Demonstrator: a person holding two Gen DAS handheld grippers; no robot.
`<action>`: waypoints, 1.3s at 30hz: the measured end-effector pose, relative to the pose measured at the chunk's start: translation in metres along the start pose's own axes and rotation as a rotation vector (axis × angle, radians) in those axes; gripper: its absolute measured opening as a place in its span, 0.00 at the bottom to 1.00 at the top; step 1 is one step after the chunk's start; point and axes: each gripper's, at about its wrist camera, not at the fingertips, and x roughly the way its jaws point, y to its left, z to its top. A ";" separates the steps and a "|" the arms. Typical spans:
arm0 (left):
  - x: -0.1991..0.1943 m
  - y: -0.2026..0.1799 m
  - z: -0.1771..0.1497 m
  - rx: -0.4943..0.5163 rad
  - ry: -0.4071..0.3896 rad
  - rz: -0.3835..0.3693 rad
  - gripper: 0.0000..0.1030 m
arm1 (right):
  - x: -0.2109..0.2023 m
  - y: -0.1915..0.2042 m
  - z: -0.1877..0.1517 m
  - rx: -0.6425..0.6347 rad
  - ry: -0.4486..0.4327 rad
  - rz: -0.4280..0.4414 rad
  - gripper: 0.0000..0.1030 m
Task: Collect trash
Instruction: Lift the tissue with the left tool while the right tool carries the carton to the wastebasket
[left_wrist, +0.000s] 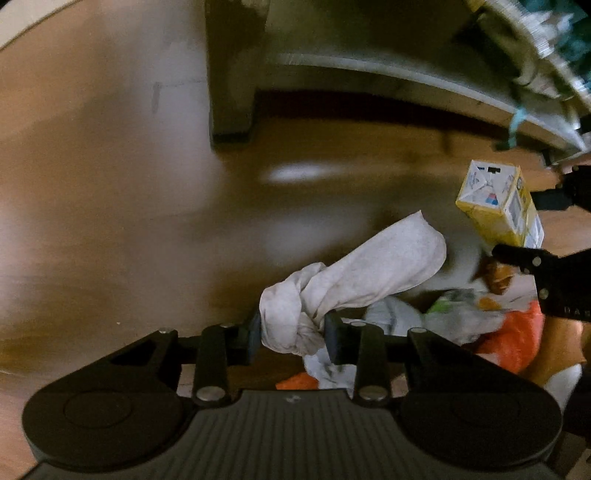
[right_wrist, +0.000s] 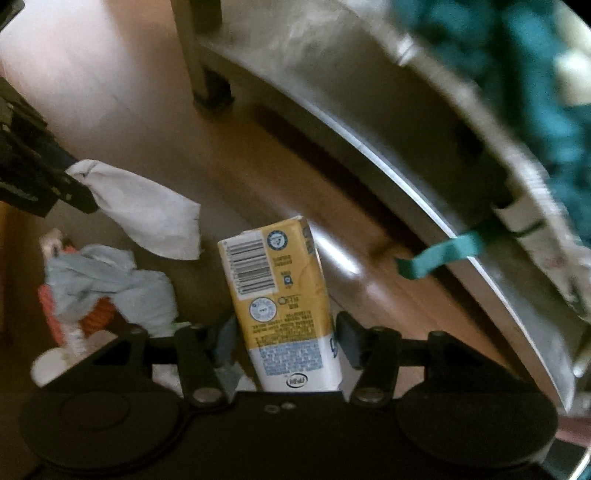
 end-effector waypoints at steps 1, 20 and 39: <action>-0.009 -0.003 0.001 0.005 -0.005 0.001 0.32 | -0.012 0.001 -0.001 0.004 -0.012 -0.003 0.54; -0.243 -0.064 -0.024 0.068 -0.256 0.085 0.32 | -0.247 0.014 -0.024 0.136 -0.276 -0.071 0.53; -0.441 -0.143 -0.096 0.061 -0.637 0.093 0.32 | -0.470 0.026 -0.081 0.229 -0.652 -0.147 0.53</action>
